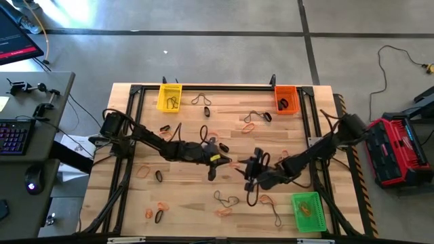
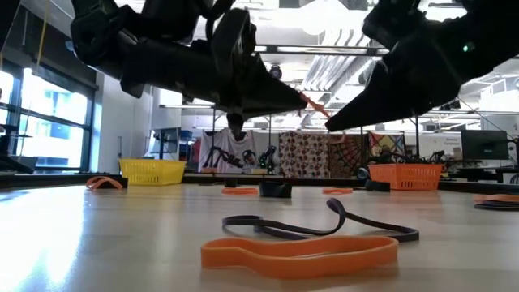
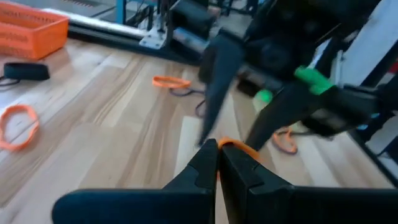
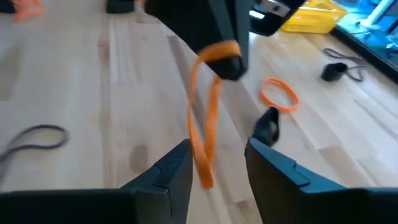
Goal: Sort rubber bands into baskets
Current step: Put the orange rubber band into the green bin
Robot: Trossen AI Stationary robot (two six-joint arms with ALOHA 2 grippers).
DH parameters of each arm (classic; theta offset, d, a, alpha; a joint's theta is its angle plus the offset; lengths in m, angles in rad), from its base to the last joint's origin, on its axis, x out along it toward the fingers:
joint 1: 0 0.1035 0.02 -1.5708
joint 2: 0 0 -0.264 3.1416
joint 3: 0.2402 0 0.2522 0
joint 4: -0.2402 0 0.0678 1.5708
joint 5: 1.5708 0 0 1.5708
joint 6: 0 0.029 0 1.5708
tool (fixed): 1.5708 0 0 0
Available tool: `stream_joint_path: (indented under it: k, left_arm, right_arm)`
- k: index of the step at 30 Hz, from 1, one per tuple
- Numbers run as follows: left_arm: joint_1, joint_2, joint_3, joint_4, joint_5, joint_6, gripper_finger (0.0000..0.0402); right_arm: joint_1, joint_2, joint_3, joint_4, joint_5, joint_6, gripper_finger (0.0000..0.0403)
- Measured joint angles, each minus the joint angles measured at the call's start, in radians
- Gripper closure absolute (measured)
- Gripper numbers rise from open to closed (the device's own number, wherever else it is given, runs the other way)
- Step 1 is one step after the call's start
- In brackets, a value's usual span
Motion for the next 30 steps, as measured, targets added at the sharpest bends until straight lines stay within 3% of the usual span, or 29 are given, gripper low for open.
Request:
stream_joint_path:
  k: [4, 11, 22, 30]
  left_arm:
    - [0.0, 0.0, 0.0, 0.008, 0.009, -0.004, 0.0401]
    - [0.002, 0.0, 0.0, 0.004, 0.009, -0.007, 0.0392]
    - [0.002, 0.0, 0.0, -0.016, 0.008, 0.047, 0.0317]
    - [-0.018, 0.0, 0.0, 0.001, 0.009, 0.092, 0.0251]
  right_arm:
    - [-0.01, 0.008, 0.0, -0.001, 0.002, -0.001, 0.0295]
    - [0.001, 0.008, 0.0, 0.013, 0.004, -0.008, 0.0394]
    - [0.014, -0.037, 0.0, -0.018, -0.024, 0.007, 0.0398]
    - [0.019, -0.17, 0.0, -0.243, -0.105, 0.098, 0.0402]
